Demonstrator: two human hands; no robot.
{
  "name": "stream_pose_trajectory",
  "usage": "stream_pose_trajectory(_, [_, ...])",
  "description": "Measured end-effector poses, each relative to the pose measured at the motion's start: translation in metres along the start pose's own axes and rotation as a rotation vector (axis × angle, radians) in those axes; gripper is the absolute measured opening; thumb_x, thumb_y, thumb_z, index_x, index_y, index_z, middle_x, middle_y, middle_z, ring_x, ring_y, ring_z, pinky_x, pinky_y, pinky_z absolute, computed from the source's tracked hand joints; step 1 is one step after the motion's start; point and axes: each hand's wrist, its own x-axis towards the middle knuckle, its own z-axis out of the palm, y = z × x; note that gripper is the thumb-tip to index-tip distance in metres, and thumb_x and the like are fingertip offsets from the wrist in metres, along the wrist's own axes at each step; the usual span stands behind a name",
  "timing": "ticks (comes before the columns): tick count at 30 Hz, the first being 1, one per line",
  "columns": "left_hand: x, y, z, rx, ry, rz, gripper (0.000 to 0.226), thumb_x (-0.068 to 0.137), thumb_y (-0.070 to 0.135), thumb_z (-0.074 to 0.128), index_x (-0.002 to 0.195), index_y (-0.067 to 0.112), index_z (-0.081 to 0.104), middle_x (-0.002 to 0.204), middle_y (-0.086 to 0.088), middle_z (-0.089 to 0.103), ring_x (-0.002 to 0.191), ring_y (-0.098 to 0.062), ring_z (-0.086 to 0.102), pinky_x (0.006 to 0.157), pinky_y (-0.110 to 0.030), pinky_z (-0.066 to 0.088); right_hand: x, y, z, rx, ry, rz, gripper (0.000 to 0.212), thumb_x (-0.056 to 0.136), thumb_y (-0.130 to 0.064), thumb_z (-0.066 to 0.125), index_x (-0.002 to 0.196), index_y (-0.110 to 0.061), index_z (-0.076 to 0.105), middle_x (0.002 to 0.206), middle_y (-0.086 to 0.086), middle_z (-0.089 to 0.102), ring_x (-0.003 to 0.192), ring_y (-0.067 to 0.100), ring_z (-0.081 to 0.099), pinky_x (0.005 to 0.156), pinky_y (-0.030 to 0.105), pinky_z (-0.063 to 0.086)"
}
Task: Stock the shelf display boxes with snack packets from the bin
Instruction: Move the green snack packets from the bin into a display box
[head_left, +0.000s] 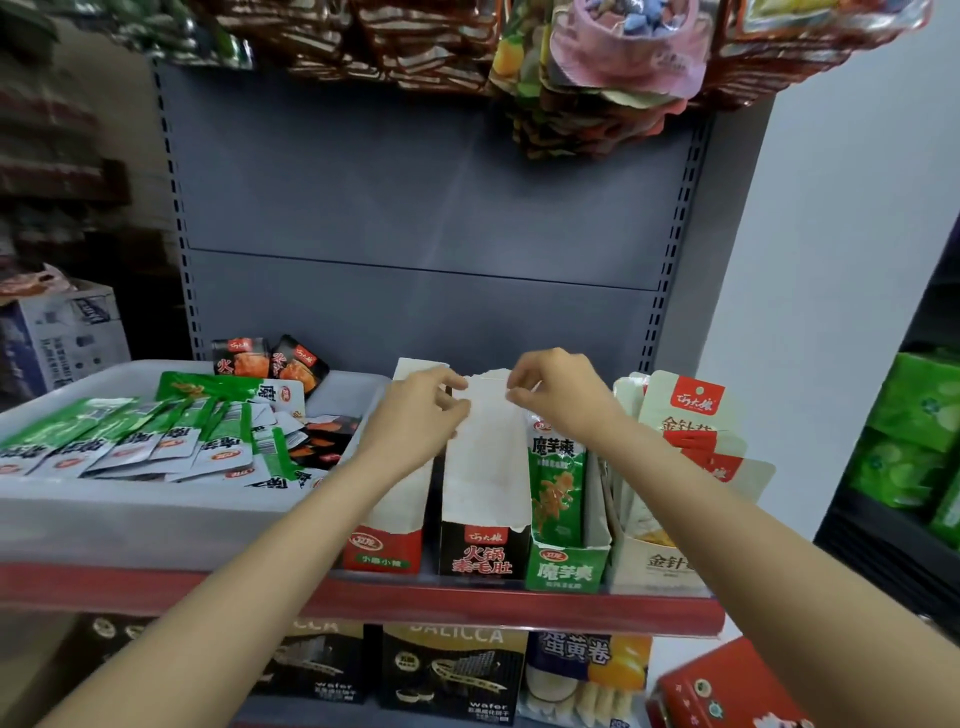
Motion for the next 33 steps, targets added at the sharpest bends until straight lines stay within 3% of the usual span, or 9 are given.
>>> stream_pose_trajectory(5, [-0.014,-0.036,-0.068,0.165,0.226,0.064,0.017,0.087,0.013,0.058,0.103,0.018,0.064,0.088,0.002,0.067,0.079,-0.013,0.060,0.074,-0.029,0.047,0.001,-0.049,0.035,0.377,0.060,-0.045,0.011,0.088,-0.019,0.062,0.097,-0.014,0.067,0.086,-0.005,0.063,0.074,0.007,0.056,0.061,0.007,0.039])
stream_pose_trajectory(10, [-0.021,-0.091,-0.134,0.350,0.153,-0.091,0.030,0.088,0.018,0.064,0.116,0.008,0.061,0.117,-0.009,0.065,0.106,-0.022,0.059,0.090,-0.029,0.042,0.012,-0.105,0.078,0.591,-0.048,-0.070,0.021,0.088,-0.008,0.059,0.109,-0.008,0.062,0.095,0.001,0.061,0.084,0.014,0.058,0.074,0.021,0.045])
stream_pose_trajectory(14, [-0.030,-0.130,-0.178,0.433,0.025,-0.249,0.053,0.085,0.028,0.068,0.133,0.012,0.051,0.136,-0.009,0.053,0.123,-0.026,0.050,0.101,-0.031,0.037,0.027,-0.145,0.106,0.493,-0.163,-0.165,0.033,0.087,-0.012,0.063,0.119,-0.007,0.058,0.118,0.011,0.061,0.104,0.024,0.059,0.089,0.030,0.045])
stream_pose_trajectory(20, [-0.033,-0.161,-0.186,0.446,0.001,-0.318,0.047,0.081,0.036,0.071,0.124,0.020,0.060,0.125,-0.002,0.062,0.107,-0.021,0.060,0.094,-0.031,0.044,0.046,-0.180,0.143,0.075,-0.479,-0.405,0.067,0.088,-0.029,0.065,0.145,-0.013,0.034,0.149,0.009,0.036,0.134,0.026,0.036,0.105,0.034,0.031])
stream_pose_trajectory(24, [-0.032,-0.165,-0.187,0.403,-0.020,-0.326,0.045,0.079,0.037,0.071,0.121,0.022,0.062,0.103,0.001,0.071,0.091,-0.016,0.066,0.092,-0.032,0.048,0.054,-0.186,0.160,-0.082,-0.498,-0.489,0.044,0.089,-0.027,0.063,0.128,-0.009,0.055,0.124,0.012,0.059,0.112,0.030,0.052,0.094,0.041,0.045])
stream_pose_trajectory(26, [-0.033,-0.164,-0.187,0.437,-0.011,-0.314,0.041,0.083,0.039,0.067,0.121,0.023,0.063,0.112,-0.001,0.068,0.100,-0.018,0.062,0.090,-0.029,0.045,0.055,-0.183,0.164,-0.095,-0.410,-0.506,0.023,0.091,-0.017,0.058,0.111,-0.009,0.065,0.103,0.008,0.067,0.092,0.027,0.060,0.080,0.040,0.051])
stream_pose_trajectory(28, [-0.034,-0.163,-0.187,0.456,0.001,-0.299,0.032,0.087,0.044,0.060,0.114,0.027,0.066,0.115,0.001,0.066,0.100,-0.018,0.059,0.086,-0.028,0.044,0.053,-0.177,0.162,-0.120,-0.297,-0.529,0.018,0.093,-0.011,0.049,0.100,-0.008,0.066,0.092,0.005,0.067,0.080,0.027,0.059,0.072,0.038,0.050])
stream_pose_trajectory(30, [-0.035,-0.163,-0.187,0.469,0.001,-0.290,0.032,0.089,0.053,0.052,0.108,0.032,0.068,0.112,0.004,0.066,0.101,-0.019,0.059,0.086,-0.030,0.045,0.050,-0.170,0.155,-0.017,-0.274,-0.506,0.020,0.098,-0.016,0.046,0.094,-0.007,0.065,0.084,0.004,0.061,0.073,0.022,0.049,0.066,0.033,0.041])
stream_pose_trajectory(33, [-0.038,-0.160,-0.186,0.475,0.000,-0.287,0.052,0.086,0.066,0.044,0.116,0.030,0.065,0.129,0.003,0.059,0.114,-0.021,0.056,0.094,-0.036,0.045,0.048,-0.156,0.145,0.307,-0.267,-0.359,0.020,0.097,-0.015,0.049,0.086,-0.003,0.062,0.078,0.009,0.055,0.074,0.024,0.048,0.069,0.032,0.038])
